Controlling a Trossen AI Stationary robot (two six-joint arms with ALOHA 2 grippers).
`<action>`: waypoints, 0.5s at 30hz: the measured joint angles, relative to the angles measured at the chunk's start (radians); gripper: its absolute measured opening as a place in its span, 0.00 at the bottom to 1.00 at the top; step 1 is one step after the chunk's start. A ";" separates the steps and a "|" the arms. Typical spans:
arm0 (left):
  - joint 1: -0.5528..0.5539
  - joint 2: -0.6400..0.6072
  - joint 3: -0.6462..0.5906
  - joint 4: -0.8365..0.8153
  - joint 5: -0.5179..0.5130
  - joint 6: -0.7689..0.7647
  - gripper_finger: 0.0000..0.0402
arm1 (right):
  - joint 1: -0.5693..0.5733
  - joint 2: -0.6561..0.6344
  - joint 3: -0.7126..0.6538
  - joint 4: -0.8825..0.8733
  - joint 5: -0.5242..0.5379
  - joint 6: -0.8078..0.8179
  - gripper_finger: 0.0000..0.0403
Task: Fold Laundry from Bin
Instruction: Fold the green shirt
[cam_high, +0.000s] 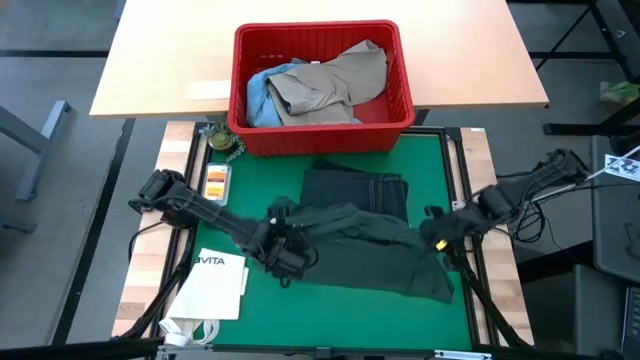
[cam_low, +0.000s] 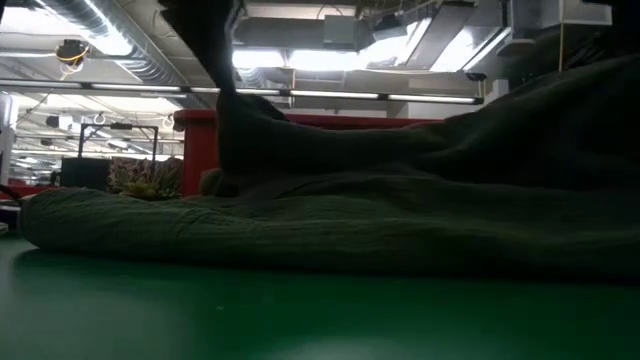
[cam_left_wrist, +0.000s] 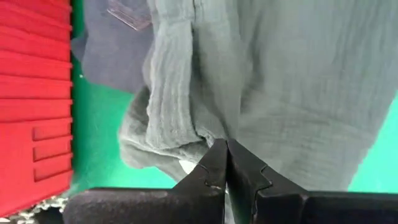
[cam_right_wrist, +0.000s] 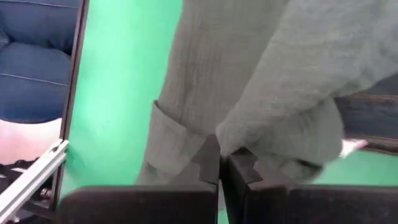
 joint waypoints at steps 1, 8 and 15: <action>-0.013 0.000 -0.008 0.001 0.000 -0.006 0.00 | 0.034 0.029 0.000 0.015 0.020 0.020 0.00; -0.091 0.000 -0.100 0.037 0.020 -0.057 0.00 | 0.185 0.278 0.000 0.022 0.052 0.142 0.00; -0.136 0.002 -0.200 0.096 0.104 -0.119 0.00 | 0.230 0.470 0.000 0.035 0.027 0.154 0.01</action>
